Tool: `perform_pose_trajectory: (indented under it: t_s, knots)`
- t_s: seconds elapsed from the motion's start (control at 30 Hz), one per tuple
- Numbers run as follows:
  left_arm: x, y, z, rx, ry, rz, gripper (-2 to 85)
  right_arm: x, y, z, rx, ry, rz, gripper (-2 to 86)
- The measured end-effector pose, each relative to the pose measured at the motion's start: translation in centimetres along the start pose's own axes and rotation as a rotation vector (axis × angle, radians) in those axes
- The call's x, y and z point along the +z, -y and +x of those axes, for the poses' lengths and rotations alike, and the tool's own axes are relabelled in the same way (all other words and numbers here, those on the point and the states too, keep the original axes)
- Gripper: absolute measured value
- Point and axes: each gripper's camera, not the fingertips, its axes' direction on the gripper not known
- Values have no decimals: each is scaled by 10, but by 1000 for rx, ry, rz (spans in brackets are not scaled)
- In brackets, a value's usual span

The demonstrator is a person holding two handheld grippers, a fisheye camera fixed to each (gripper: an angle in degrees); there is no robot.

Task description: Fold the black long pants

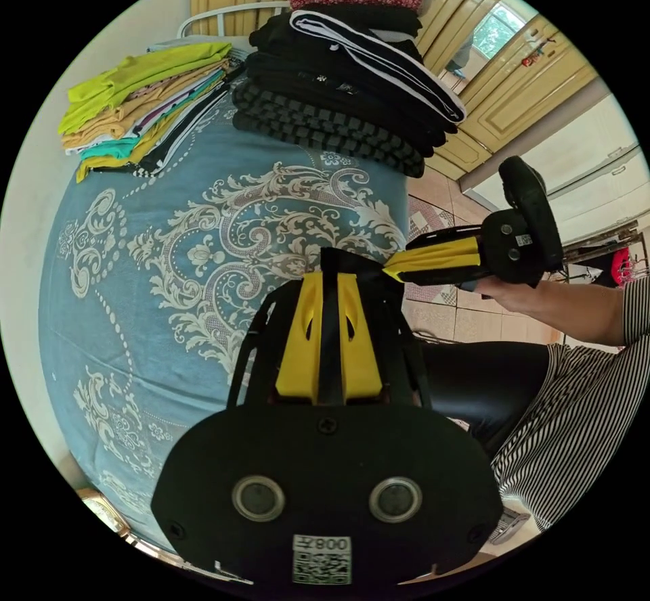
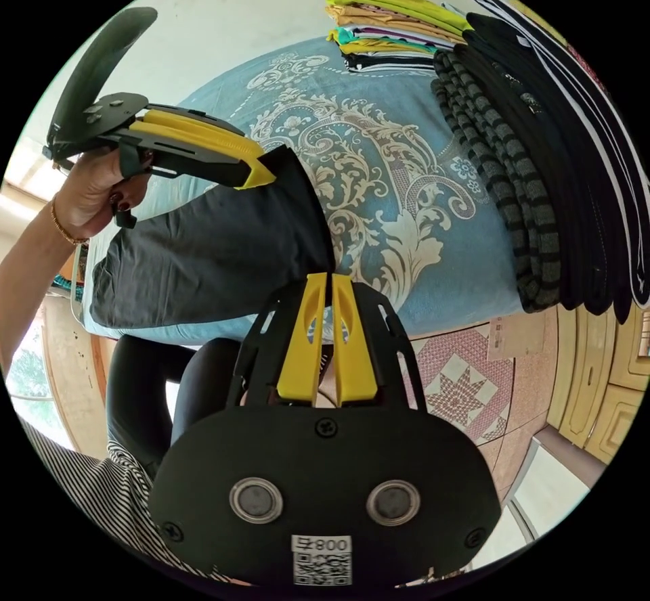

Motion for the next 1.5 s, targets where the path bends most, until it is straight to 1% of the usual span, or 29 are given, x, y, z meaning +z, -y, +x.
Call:
perform_pose_trajectory:
  t_s: [0.1,0.2,0.4,0.47,0.63,0.83,0.93,1.07,1.17,1.27,1.4,1.5]
  knots:
    - [18,-29,-1,17,12,33,14,-6,6,-18,3,17,3,6]
    - [31,-65,-7,23,27,91,15,-27,7,-41,-20,49,46,5]
    - [53,-155,-29,23,11,219,15,-77,5,-103,-96,253,149,4]
    - [64,-198,-40,7,-21,281,15,-90,5,-139,-166,335,182,4]
    - [95,-293,-60,-36,-79,367,15,-89,17,-230,-329,509,156,4]
    - [158,-413,-86,-157,-99,390,18,-43,46,-345,-441,668,57,4]
    - [199,-464,-98,-229,-111,395,19,-12,63,-401,-493,691,-12,4]
    - [268,-522,-115,-335,-159,390,22,35,84,-470,-547,659,-109,5]
    - [322,-551,-123,-389,-185,350,22,73,94,-511,-566,625,-185,5]
    - [370,-578,-127,-436,-224,348,23,109,101,-545,-578,594,-252,5]
    - [418,-608,-127,-512,-228,320,22,146,110,-580,-584,572,-314,6]
    - [451,-632,-122,-593,-197,292,21,174,116,-608,-604,566,-363,6]
